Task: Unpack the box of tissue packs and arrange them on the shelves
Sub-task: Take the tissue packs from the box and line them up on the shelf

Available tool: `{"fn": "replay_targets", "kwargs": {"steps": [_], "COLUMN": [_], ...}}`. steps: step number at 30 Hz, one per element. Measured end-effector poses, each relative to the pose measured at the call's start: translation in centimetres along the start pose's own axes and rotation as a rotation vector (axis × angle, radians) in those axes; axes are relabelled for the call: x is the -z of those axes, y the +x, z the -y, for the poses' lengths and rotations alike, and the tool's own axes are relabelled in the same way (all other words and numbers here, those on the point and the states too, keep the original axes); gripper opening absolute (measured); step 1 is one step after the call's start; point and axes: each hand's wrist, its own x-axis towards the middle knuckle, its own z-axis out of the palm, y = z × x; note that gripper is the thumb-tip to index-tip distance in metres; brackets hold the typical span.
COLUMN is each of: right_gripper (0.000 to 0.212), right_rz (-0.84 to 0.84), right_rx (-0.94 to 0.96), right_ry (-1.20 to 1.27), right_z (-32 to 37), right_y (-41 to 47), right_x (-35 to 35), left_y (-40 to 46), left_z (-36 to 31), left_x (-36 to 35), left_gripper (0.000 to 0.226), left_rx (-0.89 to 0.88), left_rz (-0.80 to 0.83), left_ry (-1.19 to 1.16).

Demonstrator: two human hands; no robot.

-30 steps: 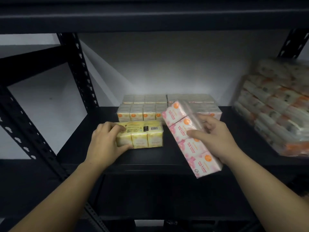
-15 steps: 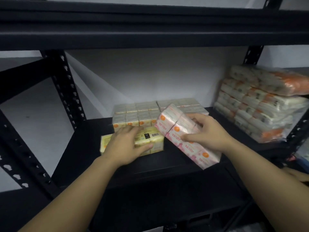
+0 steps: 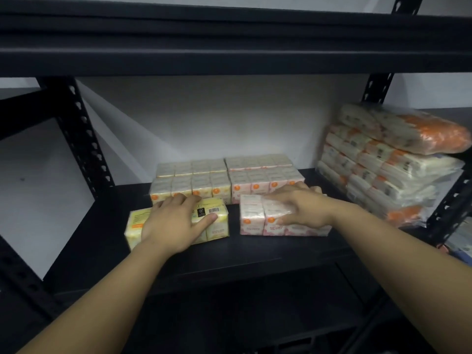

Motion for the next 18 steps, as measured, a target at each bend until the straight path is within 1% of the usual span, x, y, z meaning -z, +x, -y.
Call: {"fn": "replay_targets", "kwargs": {"steps": [2,3,6,10,14,18], "right_gripper": [0.069,0.066,0.059,0.058,0.057,0.054], "right_rz": [-0.031,-0.049,-0.109,-0.213,-0.312,-0.377], "right_rx": [0.006,0.008,0.023,0.046,0.033,0.047], "right_ry": [-0.077,-0.078,0.001,0.118,0.126,0.156], "right_z": [-0.1,-0.1,-0.5,-1.2,-1.1,-1.1], "right_y": [0.7,1.1,1.7,2.1,2.4,2.8], "right_x": [-0.3,-0.5,-1.7,-3.2,-4.0,-4.1], "left_y": [-0.1,-0.2,-0.3,-0.4,-0.6,-0.6], "left_z": [-0.1,-0.2,-0.2,-0.3,-0.4,-0.5], "left_x": [0.0,0.1,0.0,-0.1,-0.2,-0.1], "left_gripper": [0.082,0.082,0.082,0.083,0.082,0.083], "left_rx": [0.001,0.001,0.014,0.024,0.037,0.045], "left_rz": [-0.001,-0.003,0.000,0.000,0.002,0.006], "left_ry": [0.011,0.013,0.015,0.022,0.025,0.020]}}
